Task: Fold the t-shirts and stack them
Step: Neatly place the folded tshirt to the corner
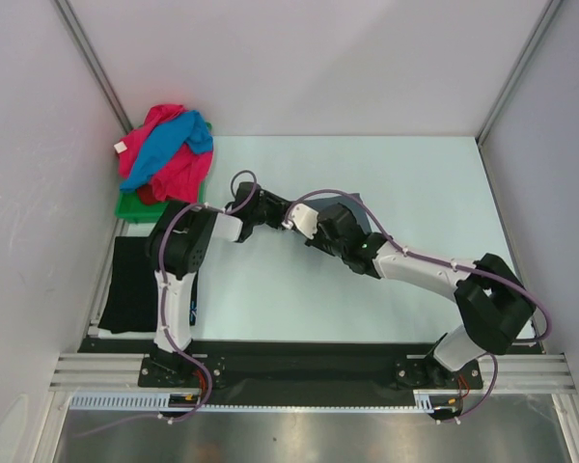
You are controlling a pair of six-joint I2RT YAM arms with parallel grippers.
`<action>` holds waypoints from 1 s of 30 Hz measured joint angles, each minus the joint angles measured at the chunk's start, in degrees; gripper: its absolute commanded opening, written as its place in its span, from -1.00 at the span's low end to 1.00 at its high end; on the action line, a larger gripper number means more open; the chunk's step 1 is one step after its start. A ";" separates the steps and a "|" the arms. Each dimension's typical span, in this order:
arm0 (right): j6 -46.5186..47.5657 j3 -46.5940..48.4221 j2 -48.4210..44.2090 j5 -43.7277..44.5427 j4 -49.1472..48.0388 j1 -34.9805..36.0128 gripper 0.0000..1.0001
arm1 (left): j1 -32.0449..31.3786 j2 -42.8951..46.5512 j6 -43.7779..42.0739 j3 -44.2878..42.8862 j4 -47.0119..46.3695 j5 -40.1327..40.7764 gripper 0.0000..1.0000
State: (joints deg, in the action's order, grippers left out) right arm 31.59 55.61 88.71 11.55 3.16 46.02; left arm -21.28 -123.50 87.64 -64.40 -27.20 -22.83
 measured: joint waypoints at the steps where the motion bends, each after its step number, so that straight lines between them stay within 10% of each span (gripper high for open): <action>1: -0.28 -0.42 -0.31 0.00 -0.09 0.13 -0.82 | 0.00 -0.04 -0.46 0.28 -0.11 0.31 -0.44; 5: -2.89 -2.97 -2.29 -0.04 -0.55 0.76 -0.46 | -0.11 1.79 -5.86 2.25 0.72 1.97 -0.99; 10: -7.43 -7.39 -8.11 -0.04 -0.46 1.05 0.03 | -0.83 13.68 -15.39 9.99 4.87 7.89 -0.99; 20: -14.25 -10.93 -22.05 1.07 -0.04 1.92 0.19 | -2.54 48.24 -30.21 22.14 18.58 23.89 -0.99; 30: -16.96 -11.06 -28.52 1.03 0.13 3.08 0.21 | -2.60 63.78 -38.69 22.58 37.09 39.50 -0.99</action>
State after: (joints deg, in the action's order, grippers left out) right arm 14.63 44.56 60.18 12.58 3.29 49.10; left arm -23.88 -59.72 48.95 -41.82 9.89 16.67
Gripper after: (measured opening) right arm 0.602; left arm 0.053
